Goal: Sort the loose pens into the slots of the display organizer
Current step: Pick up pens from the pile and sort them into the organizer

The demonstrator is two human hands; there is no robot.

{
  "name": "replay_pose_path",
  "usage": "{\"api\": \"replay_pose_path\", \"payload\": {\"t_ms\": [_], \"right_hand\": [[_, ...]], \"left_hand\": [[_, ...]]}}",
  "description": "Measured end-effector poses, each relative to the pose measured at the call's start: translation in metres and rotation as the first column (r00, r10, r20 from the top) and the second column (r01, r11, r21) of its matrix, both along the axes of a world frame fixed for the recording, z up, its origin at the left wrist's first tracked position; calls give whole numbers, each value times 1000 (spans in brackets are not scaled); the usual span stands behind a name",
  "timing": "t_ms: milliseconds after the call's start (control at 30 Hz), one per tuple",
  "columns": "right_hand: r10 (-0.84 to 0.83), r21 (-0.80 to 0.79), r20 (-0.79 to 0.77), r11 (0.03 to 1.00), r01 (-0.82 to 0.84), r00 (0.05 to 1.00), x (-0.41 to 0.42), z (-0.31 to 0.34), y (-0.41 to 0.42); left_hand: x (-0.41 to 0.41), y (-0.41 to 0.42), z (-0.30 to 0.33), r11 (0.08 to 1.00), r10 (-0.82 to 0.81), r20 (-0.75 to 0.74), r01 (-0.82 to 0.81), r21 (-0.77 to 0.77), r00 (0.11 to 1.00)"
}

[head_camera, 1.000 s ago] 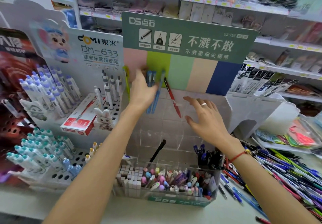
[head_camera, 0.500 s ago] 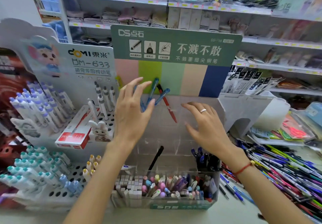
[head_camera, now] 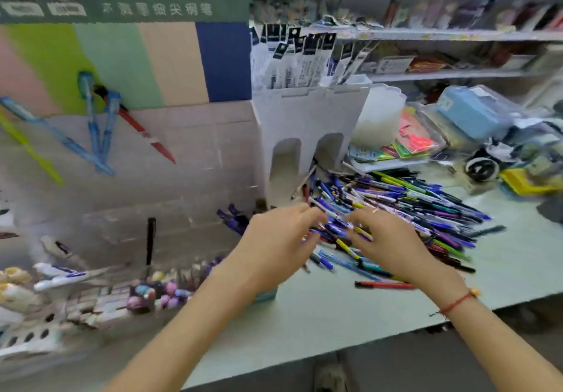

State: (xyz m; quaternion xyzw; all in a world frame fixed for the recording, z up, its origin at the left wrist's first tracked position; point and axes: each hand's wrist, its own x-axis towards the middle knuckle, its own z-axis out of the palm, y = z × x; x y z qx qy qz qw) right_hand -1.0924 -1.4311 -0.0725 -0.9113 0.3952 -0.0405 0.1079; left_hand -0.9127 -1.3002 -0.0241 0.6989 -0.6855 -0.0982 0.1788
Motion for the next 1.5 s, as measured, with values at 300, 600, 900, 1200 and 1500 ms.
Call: {"api": "replay_pose_path", "payload": {"t_ms": [300,600,900,1200,1500], "right_hand": [[153,263,-225,961,-91,962,-77,-99,-81],[261,-61,-339,953,-298,904,-148,-172,-83],[280,-149,-290,931,-333,915,-104,-184,-107],[308,-193,-301,907,-375,902,-87,-172,-116],[203,-257,-263,928,-271,943,-80,-167,-68]], "left_hand": [[-70,-71,-162,874,385,-232,-272,402,893],[-92,-76,-226,694,694,-111,-618,369,712],[-104,-80,-227,714,699,-370,-627,311,612],[-87,-59,-218,823,567,-343,-501,267,749],[-55,-67,-231,942,274,174,-300,149,946]]}}
